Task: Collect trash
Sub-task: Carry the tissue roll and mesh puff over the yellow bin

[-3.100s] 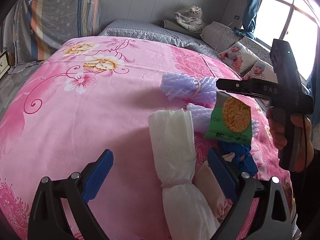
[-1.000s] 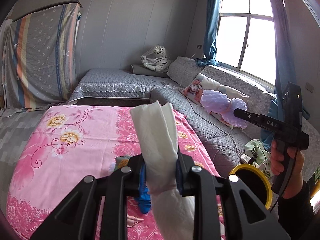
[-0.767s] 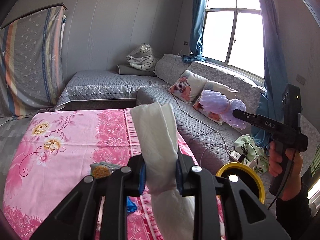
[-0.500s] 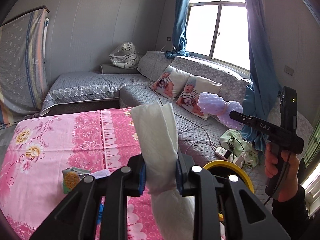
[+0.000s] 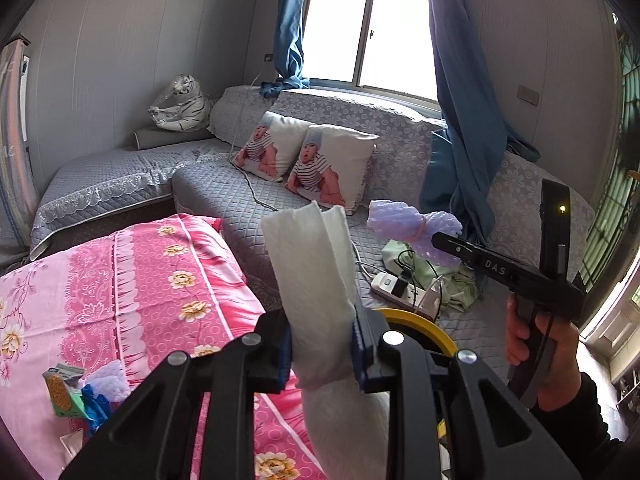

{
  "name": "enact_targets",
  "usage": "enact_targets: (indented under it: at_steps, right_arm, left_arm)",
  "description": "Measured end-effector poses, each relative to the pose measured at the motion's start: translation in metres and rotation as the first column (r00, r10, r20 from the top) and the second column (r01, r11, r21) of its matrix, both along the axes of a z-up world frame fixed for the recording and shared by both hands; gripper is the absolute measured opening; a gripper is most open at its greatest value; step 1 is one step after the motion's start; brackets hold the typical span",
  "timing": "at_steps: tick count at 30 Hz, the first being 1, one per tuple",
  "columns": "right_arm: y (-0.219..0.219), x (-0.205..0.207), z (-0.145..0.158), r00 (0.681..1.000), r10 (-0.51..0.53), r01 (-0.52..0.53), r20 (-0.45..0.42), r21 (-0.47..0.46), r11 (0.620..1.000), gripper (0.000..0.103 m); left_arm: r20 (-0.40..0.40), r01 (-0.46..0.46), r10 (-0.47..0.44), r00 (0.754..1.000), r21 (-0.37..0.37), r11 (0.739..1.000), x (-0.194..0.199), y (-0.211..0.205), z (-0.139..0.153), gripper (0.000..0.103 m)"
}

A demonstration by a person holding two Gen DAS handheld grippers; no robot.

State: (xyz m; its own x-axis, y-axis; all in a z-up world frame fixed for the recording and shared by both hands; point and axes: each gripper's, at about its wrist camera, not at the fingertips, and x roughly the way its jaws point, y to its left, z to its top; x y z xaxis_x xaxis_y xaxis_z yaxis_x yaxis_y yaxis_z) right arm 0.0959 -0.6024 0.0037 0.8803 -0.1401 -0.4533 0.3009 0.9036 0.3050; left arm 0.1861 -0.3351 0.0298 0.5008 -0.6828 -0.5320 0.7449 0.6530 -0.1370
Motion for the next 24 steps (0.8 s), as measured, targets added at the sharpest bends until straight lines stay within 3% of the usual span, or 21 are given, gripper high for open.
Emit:
enact_targets:
  at_steps: [10,24]
  right_arm:
    - [-0.022,-0.017,-0.03,0.994,-0.094,0.093,-0.053,-0.028,0.995,0.016]
    - [-0.033,-0.011,-0.091,0.978,-0.124,0.125,-0.165,-0.004,0.992,0.016]
  left_arm:
    - [-0.072,0.086,-0.082,0.994,0.062,0.994,-0.003,-0.06,-0.041,0.022]
    - [-0.14,0.126,-0.111,0.984,0.105,0.987,-0.001,-0.1,-0.092,0.022]
